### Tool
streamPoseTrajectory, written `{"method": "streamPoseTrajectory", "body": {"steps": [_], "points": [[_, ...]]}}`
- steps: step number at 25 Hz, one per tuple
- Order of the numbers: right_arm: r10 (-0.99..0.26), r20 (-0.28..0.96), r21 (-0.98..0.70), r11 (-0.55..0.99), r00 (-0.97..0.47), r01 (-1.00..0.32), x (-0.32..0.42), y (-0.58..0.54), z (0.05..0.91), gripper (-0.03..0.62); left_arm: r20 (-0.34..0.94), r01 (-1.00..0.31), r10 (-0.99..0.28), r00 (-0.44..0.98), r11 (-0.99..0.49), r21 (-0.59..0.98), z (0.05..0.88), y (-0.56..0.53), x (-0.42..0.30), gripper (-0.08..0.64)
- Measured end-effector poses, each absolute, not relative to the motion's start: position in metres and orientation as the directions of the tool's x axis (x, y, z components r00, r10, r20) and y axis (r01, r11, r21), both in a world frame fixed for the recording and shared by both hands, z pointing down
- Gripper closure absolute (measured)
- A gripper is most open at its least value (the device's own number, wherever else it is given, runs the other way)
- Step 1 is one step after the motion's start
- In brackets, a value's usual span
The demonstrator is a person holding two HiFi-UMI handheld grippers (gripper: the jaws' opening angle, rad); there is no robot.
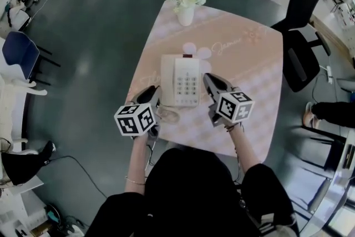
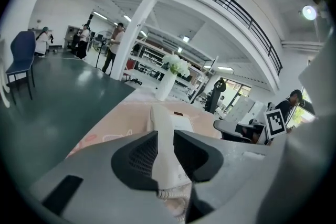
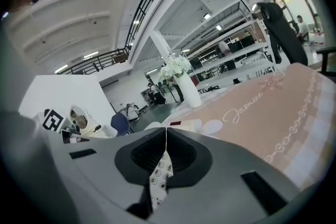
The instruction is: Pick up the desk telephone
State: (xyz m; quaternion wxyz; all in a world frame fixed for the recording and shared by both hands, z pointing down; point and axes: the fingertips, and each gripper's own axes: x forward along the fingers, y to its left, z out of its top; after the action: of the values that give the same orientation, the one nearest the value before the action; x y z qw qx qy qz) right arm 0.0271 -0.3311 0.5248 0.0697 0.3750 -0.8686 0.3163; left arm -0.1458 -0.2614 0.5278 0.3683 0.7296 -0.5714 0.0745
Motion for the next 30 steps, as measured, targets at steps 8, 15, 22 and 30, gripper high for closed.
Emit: {"method": "streamPoseTrajectory", "body": {"steps": [8, 15, 22, 30], "points": [[-0.6, 0.396, -0.607, 0.397, -0.695, -0.688, 0.024, -0.347, 0.562, 0.503, 0.568, -0.861, -0.721, 0.397, -0.078, 0.502, 0.561, -0.287, -0.143, 0.35], [-0.578, 0.416, -0.717, 0.267, -0.702, -0.644, 0.013, -0.362, 0.585, 0.38, 0.592, -0.804, -0.641, 0.488, -0.067, 0.59, 0.592, -0.305, -0.132, 0.228], [-0.522, 0.45, -0.782, 0.162, -0.725, -0.602, 0.005, -0.365, 0.604, 0.342, 0.578, -0.725, -0.572, 0.581, -0.041, 0.688, 0.603, -0.312, -0.12, 0.216], [-0.419, 0.485, -0.799, 0.143, -0.767, -0.584, -0.005, -0.359, 0.617, 0.341, 0.564, -0.677, -0.505, 0.653, -0.054, 0.734, 0.611, -0.313, -0.11, 0.218]]}}
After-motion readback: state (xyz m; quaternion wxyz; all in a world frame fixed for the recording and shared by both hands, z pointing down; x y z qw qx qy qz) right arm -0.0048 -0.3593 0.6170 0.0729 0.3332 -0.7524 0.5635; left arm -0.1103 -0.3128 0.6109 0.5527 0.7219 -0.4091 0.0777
